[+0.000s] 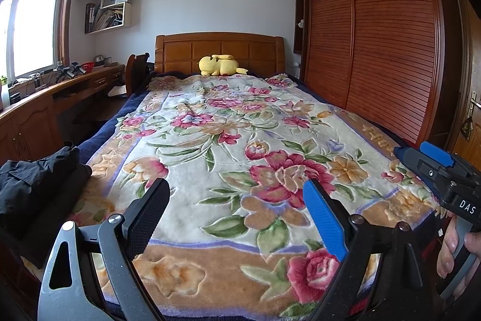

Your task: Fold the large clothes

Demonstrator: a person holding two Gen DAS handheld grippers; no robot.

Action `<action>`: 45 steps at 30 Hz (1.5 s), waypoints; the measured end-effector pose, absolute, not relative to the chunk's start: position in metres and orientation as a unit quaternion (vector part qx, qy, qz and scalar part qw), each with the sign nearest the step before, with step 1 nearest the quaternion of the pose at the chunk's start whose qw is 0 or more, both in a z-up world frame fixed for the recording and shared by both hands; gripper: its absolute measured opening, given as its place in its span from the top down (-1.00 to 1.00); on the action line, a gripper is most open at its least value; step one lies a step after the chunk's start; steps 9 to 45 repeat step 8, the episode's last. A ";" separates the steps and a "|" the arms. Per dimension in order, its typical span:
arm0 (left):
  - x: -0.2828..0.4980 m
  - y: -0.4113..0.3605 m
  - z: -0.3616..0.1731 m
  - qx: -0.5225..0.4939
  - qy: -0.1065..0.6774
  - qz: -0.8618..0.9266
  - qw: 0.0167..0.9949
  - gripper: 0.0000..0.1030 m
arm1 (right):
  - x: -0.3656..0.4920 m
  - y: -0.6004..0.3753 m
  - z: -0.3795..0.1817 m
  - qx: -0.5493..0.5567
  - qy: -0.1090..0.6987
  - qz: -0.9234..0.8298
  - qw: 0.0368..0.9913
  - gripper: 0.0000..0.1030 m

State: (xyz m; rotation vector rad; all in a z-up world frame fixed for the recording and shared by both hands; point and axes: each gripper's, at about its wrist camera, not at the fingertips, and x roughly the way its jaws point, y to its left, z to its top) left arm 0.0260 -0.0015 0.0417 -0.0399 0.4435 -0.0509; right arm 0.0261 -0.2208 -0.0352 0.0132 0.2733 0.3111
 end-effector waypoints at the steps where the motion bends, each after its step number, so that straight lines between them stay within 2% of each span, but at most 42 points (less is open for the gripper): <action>1: 0.026 -0.001 0.041 -0.020 0.220 -0.026 0.975 -0.76 | 0.026 -0.220 -0.035 0.007 0.136 0.154 0.979 -0.63; 45: 0.026 -0.002 0.041 -0.020 0.219 -0.025 0.975 -0.76 | 0.025 -0.220 -0.035 0.007 0.135 0.155 0.979 -0.63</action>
